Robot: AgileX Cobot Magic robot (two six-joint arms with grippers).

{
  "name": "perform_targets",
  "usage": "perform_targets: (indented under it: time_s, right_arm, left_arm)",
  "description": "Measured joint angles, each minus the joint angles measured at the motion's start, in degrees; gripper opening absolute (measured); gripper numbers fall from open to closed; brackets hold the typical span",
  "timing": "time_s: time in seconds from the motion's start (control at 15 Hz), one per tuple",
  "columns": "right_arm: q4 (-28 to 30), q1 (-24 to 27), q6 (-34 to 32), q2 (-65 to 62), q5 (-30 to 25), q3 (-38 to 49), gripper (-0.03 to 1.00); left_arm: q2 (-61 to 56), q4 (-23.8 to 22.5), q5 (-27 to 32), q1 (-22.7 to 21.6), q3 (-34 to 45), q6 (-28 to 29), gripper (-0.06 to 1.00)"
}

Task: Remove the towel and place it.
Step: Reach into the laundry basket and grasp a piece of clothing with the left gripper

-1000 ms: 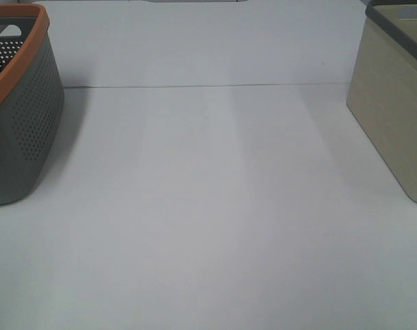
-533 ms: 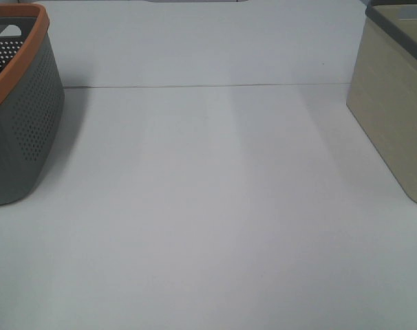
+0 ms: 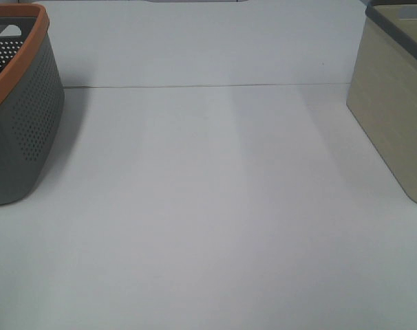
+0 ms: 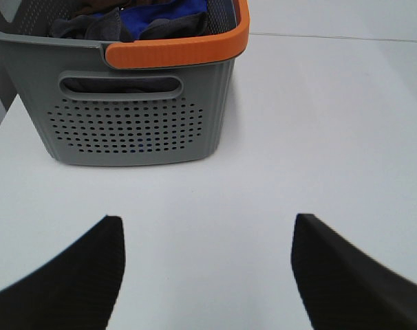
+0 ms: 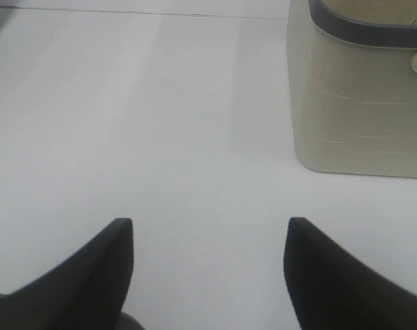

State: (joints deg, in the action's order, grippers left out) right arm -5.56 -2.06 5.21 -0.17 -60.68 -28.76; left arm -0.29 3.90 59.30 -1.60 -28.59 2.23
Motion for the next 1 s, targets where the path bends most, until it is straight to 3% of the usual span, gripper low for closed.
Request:
perform_targets:
  time_s: [0.47, 0.8, 1.0]
  right_arm:
    - [0.0, 0.0, -0.1, 0.0, 0.0, 0.0, 0.64]
    - [0.0, 0.0, -0.1, 0.0, 0.0, 0.0, 0.64]
    - [0.0, 0.0, -0.1, 0.0, 0.0, 0.0, 0.64]
  left_arm:
    - [0.0, 0.0, 0.0, 0.0, -0.5, 0.0, 0.65]
    - [0.4, -0.1, -7.0, 0.0, -5.4, 0.0, 0.65]
    - [5.7, -0.4, -7.6, 0.0, -7.4, 0.0, 0.65]
